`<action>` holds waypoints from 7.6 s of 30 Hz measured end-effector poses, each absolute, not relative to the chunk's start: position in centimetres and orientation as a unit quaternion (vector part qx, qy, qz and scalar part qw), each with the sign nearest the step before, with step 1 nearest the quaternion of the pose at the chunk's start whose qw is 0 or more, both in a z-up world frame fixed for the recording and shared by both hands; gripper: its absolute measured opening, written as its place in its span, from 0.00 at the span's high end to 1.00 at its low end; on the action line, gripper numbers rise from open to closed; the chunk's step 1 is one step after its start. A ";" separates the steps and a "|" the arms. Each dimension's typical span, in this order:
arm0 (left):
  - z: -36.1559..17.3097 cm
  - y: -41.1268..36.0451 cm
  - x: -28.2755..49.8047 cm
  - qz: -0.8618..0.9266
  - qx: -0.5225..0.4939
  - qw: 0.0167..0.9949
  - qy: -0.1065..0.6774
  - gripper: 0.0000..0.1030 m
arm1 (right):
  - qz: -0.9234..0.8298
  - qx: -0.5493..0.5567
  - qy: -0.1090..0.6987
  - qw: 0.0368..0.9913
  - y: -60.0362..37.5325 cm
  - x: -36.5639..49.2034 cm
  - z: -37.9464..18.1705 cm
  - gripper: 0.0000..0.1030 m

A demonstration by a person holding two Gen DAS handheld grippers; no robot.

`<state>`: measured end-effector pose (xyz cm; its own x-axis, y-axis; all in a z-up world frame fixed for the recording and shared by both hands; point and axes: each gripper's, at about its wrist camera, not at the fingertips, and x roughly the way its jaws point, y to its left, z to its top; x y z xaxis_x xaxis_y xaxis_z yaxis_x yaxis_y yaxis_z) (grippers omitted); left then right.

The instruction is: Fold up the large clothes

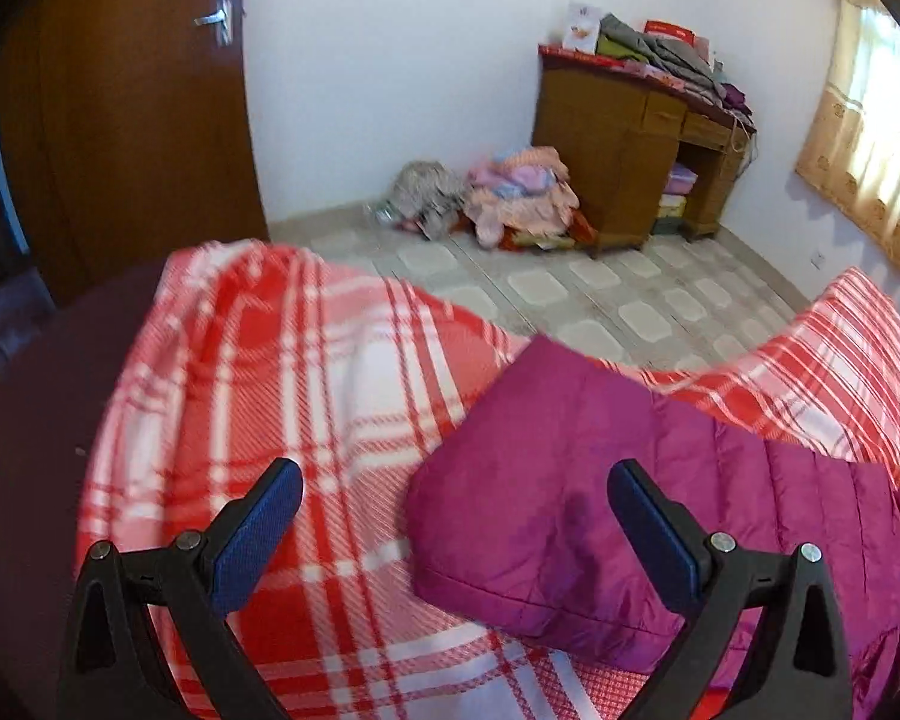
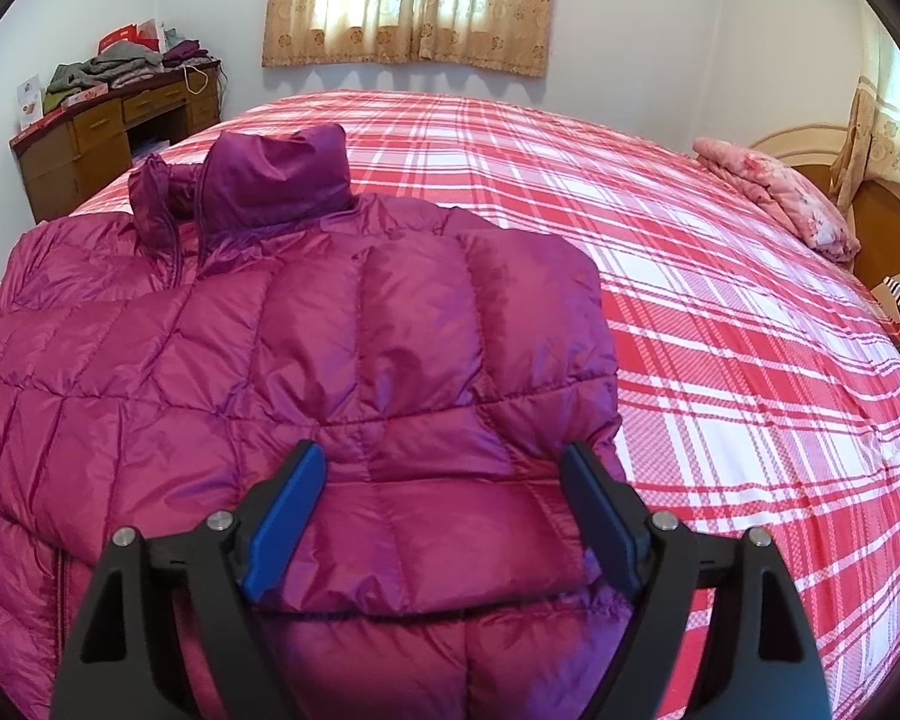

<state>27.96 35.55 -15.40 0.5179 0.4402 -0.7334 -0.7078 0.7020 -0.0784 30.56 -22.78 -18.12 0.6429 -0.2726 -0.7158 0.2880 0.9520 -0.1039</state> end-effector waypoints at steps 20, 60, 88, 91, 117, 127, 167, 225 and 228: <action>-8.0 25.5 29.9 0.231 -0.114 0.927 0.272 0.82 | -0.173 0.021 0.346 0.922 -23.5 29.4 -17.3 0.12; -17.7 14.8 39.7 0.253 0.099 0.878 0.393 0.19 | -0.161 0.069 0.354 0.919 -25.0 29.3 -17.8 0.08; -9.7 -12.0 30.6 -0.198 0.041 0.948 0.244 0.76 | -0.154 0.123 0.342 0.919 -26.7 28.5 -17.8 0.08; -12.8 -13.3 30.5 -0.188 0.045 0.940 0.280 0.72 | -0.155 0.137 0.343 0.916 -27.1 28.4 -17.9 0.08; -14.7 -3.2 27.1 -0.063 0.022 0.929 0.365 0.27 | -0.070 0.185 0.328 0.924 -23.6 27.4 -13.6 0.06; -14.2 0.2 28.6 -0.005 0.044 0.935 0.353 0.27 | -0.021 0.170 0.433 0.885 -19.9 31.4 -17.5 0.46; -20.3 7.2 39.1 0.136 -0.035 0.905 0.402 0.15 | -0.063 0.045 0.429 0.900 -17.6 33.9 -19.2 0.29; -13.3 7.1 39.8 0.067 -0.052 0.937 0.338 0.14 | -0.061 0.271 0.418 0.865 -25.1 47.4 -14.4 0.05; -11.5 5.2 43.0 0.047 -0.054 0.939 0.336 0.14 | -0.047 0.276 0.450 0.848 -25.2 48.3 -15.8 0.06</action>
<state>43.02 5.19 -11.47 0.7698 0.0513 -0.6363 -0.1237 0.9899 -0.0699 48.30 -25.16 -15.83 0.5909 0.1687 -0.7889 0.3287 0.8427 0.4264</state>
